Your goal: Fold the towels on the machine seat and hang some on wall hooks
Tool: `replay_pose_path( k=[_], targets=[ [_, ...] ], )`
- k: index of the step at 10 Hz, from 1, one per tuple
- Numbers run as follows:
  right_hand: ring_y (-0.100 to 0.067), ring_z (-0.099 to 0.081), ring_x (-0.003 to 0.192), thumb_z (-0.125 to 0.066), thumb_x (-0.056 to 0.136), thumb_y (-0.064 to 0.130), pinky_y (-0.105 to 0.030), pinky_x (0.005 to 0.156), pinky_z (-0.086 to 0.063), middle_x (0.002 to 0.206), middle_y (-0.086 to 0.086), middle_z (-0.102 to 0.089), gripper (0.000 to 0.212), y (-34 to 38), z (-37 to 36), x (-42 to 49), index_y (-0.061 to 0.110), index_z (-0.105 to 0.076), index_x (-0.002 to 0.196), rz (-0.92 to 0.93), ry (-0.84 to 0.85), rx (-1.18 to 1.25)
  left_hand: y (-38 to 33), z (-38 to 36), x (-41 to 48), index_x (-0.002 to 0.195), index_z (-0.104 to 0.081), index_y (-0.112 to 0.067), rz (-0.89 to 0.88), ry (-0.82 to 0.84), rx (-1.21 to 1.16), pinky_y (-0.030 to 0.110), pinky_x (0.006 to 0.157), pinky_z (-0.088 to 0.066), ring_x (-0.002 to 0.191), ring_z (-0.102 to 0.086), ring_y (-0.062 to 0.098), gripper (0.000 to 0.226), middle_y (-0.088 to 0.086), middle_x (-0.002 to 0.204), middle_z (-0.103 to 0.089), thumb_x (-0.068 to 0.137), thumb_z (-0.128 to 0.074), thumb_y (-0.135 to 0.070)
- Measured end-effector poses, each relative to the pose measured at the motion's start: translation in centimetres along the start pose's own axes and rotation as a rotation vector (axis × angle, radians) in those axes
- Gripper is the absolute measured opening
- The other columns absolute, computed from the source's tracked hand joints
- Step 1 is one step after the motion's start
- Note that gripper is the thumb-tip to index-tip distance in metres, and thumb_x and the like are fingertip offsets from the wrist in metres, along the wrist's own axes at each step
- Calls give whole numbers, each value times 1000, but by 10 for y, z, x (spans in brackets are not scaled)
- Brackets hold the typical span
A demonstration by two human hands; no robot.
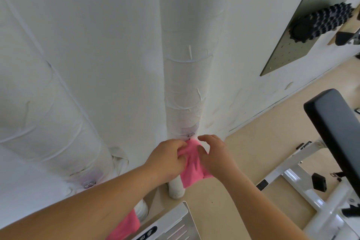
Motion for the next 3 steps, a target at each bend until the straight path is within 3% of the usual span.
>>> replay_pose_path(
  k=[1, 2, 3],
  targets=[
    [-13, -65, 114, -57, 98, 26, -33, 98, -53, 124, 9, -70, 31, 13, 14, -19, 27, -68, 127, -6, -80, 108, -7, 13, -22, 113, -70, -35, -42, -24, -88, 32, 91, -59, 96, -69, 2, 21, -18, 103, -74, 95, -61, -29],
    [-4, -67, 91, -59, 97, 25, -19, 78, -51, 100, 13, -74, 25, 36, 27, -43, 25, -74, 117, -6, -108, 192, -15, 40, -63, 109, -69, -41, -76, -83, -150, 17, 90, -55, 94, -67, -6, 27, -24, 102, -72, 95, -66, -19],
    [1, -66, 80, -61, 96, 23, -20, 73, -47, 87, 14, -75, 19, 65, 41, -65, 29, -77, 104, 29, -116, 308, -16, 72, -101, 120, -70, -35, -60, -163, -273, 6, 84, -51, 94, -67, -8, 34, -19, 104, -73, 94, -69, -13]
  ],
)
Point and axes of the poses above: each hand's wrist, its own x-axis towards the middle knuckle, its own z-axis out of the back of the hand, y = z × x, the point moved 5 cm from there along x, towards the middle knuckle
